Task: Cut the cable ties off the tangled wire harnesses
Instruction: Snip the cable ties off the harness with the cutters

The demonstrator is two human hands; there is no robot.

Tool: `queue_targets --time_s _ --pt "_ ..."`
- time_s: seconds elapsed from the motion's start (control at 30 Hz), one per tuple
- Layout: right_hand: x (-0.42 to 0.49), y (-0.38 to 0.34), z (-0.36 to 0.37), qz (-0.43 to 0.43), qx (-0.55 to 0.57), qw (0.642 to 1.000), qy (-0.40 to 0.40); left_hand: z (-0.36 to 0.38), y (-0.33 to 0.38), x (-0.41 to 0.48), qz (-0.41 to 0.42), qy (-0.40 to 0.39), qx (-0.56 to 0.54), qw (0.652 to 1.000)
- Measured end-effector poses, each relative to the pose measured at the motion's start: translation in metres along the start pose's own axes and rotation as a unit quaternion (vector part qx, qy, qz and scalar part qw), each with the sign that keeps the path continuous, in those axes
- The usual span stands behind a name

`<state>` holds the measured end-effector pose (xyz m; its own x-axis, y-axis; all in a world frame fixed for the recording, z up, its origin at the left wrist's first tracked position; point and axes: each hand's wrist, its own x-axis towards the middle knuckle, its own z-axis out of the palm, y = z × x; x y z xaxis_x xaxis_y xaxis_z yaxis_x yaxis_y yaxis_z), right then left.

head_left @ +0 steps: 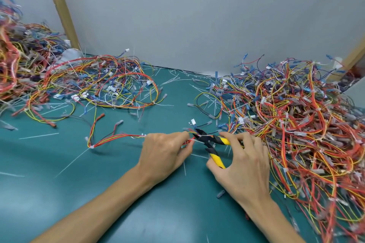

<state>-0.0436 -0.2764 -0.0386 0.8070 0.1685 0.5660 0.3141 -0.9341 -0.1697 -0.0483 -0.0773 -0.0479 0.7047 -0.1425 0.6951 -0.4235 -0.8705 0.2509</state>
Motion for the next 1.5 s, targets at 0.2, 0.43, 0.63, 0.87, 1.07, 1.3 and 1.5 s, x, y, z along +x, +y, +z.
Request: queue_targets --time_s 0.2,0.43,0.63,0.87,1.07,1.3,1.5 --pt "-0.003 0.002 0.001 -0.03 -0.014 0.999 -0.041 0.003 -0.004 0.0 0.005 -0.003 0.01 1.0" --pt "0.0 -0.002 -0.011 0.008 0.08 0.984 -0.159 0.001 -0.006 0.005 -0.079 0.026 -0.042 0.996" --pt "0.011 -0.002 -0.025 0.232 0.48 0.739 -0.412 0.004 -0.013 0.008 -0.077 0.017 -0.135 0.988" --pt "0.011 -0.005 -0.02 0.234 0.536 0.675 -0.45 0.004 -0.015 0.009 -0.125 -0.045 -0.242 0.961" --pt "0.006 -0.01 -0.016 0.223 0.526 0.722 -0.39 0.006 -0.007 0.007 -0.23 -0.03 -0.38 0.896" --pt "-0.004 -0.019 -0.018 0.201 0.47 0.801 -0.312 0.01 0.0 0.006 -0.3 -0.019 -0.438 0.847" --pt "-0.005 -0.01 -0.016 0.041 0.104 0.98 -0.167 0.009 0.0 0.006 -0.322 -0.032 -0.429 0.843"
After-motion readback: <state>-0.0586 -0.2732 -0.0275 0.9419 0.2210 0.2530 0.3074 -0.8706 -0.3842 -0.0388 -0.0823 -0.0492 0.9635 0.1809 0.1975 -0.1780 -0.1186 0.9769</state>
